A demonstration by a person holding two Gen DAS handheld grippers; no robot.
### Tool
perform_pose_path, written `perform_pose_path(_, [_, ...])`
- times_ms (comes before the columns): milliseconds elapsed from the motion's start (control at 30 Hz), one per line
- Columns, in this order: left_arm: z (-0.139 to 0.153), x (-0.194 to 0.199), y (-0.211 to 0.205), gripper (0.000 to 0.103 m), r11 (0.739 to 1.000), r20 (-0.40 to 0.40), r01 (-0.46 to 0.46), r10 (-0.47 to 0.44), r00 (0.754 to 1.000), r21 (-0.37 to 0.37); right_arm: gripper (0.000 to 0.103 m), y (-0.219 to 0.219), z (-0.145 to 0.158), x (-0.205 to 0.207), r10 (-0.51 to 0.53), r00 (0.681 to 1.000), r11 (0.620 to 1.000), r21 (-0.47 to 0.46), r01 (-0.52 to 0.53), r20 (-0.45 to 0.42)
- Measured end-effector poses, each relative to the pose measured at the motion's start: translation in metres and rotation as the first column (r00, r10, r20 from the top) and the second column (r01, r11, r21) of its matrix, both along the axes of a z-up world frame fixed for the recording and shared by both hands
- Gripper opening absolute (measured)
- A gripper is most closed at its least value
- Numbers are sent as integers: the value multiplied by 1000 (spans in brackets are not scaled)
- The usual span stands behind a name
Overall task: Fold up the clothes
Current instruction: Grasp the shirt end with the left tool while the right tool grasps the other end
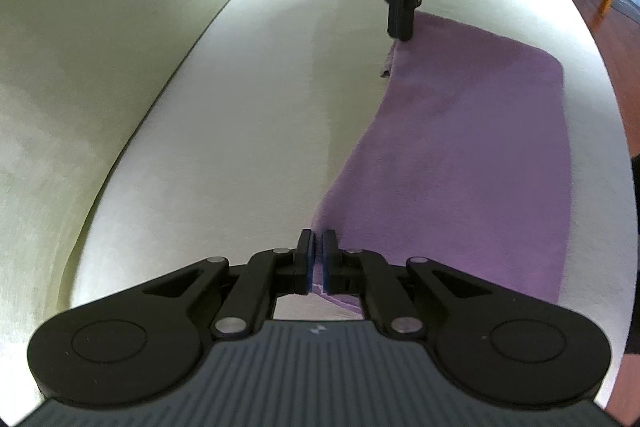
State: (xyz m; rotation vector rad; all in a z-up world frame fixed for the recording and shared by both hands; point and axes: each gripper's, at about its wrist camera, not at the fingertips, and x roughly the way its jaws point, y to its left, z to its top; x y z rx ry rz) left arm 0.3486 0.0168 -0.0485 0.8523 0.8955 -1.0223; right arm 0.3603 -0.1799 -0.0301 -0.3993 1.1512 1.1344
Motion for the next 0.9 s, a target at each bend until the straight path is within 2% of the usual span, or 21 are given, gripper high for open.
perform_pose_path(100, [-7,4,10,1,999,-10,-47,47,999,3,0,-4,1,0,-31,999,1000,-4,31,8])
perform_pose_path(200, [-29,10,7,2,995,-35,-85,87,996,52,0,3,-16,-3,-55,998,998,-41,54,-24])
perform_pose_path(267, [-31,12,5,4,995,-43,-87,89,995,57,4,7,-24,-4,-53,998,997,-60,51,-36])
perform_pose_path(333, [-22,18,6,4,994,-82,-109,111,990,22,7,8,-26,-4,-46,998,997,-63,43,-50])
perform_pose_path(400, [-4,33,13,5,987,-205,-146,130,970,-63,9,8,-26,-3,-43,998,998,-49,40,-54])
perform_pose_path(500, [9,56,12,5,968,-285,-201,152,947,-153,9,9,-29,-1,-41,997,998,-50,38,-70])
perform_pose_path(600, [3,73,-10,5,971,-300,-157,98,949,-179,6,10,-31,-1,-26,998,999,-47,23,-63])
perform_pose_path(633, [-1,76,-19,5,972,-317,-141,76,945,-186,1,10,-29,-2,-17,999,999,-45,15,-50])
perform_pose_path(667, [-4,79,-27,5,973,-335,-125,55,941,-193,1,10,-27,-5,-3,1000,999,-45,2,-31])
perform_pose_path(767, [-31,86,-66,5,973,-432,-39,-65,900,-228,1,12,-21,-9,18,1000,999,-46,-18,10])
perform_pose_path(900, [-55,82,-98,5,973,-469,74,-172,866,-221,1,13,-16,-19,28,999,999,-39,-27,34])
